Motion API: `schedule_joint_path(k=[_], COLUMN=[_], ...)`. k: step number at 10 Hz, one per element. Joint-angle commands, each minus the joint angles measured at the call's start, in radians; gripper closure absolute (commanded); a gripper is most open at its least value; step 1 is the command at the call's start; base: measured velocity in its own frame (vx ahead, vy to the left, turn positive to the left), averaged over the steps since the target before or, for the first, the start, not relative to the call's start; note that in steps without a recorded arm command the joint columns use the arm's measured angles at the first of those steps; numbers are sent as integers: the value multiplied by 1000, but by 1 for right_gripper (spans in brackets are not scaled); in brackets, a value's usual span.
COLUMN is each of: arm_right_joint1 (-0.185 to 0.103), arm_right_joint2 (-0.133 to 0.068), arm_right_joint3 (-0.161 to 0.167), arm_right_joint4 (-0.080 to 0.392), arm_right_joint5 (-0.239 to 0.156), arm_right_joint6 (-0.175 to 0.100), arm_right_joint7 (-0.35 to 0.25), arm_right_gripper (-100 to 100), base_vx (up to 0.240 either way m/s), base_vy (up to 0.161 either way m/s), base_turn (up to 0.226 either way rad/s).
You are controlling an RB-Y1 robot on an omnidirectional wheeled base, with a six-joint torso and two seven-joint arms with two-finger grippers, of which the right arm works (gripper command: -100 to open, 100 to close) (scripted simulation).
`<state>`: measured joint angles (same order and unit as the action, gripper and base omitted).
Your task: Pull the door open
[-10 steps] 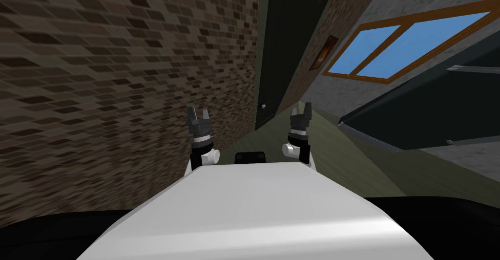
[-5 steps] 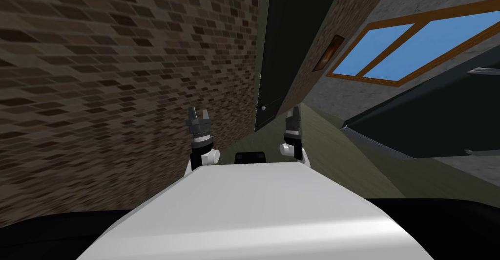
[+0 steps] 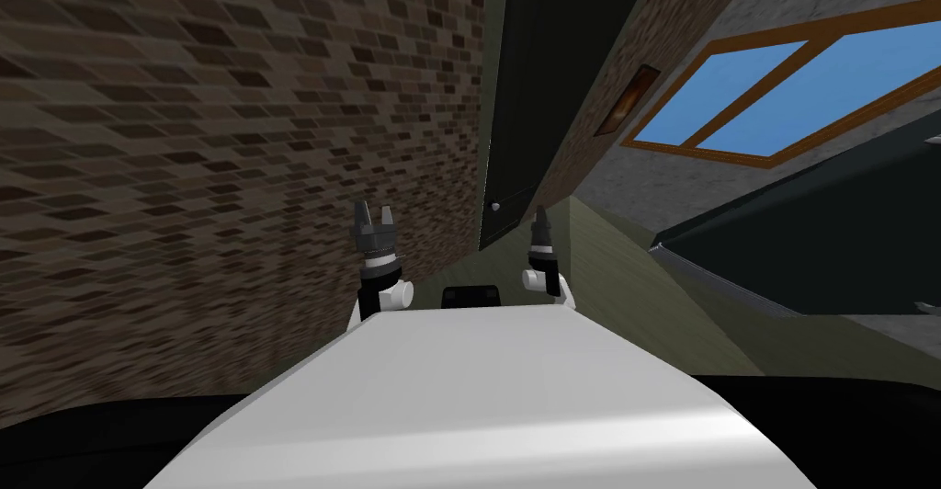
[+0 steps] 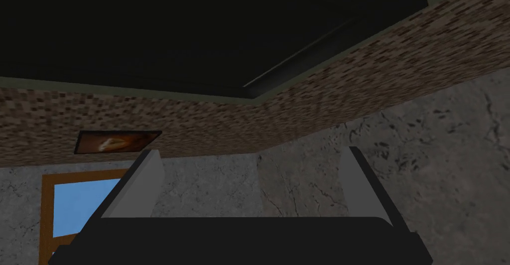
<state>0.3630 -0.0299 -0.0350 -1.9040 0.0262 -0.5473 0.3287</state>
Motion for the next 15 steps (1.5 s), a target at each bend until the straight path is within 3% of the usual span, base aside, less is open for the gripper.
schedule_joint_path(k=[1,4,7,9,14,15], arm_right_joint1=[-9,-37,-52,-82,-112,-127], arm_right_joint2=[-3,-8,-10,-14,-16,-17], arm_right_joint3=[1,5,8,13,18,21], arm_right_joint4=[37,118,166,244,347,384], arm_right_joint5=[9,41,57,91,125,142], arm_right_joint6=[-6,-25,-36,-56,-77,-88], arm_right_joint7=[33,107,144,209,296,334], arm_right_gripper=[-100,-100,-100,-100,-100,-100], base_vx=[62,48,41,60,43,49], base_vy=[-67,-52,-45,-81,-51,-63], base_turn=[38,49,38,74,44,58])
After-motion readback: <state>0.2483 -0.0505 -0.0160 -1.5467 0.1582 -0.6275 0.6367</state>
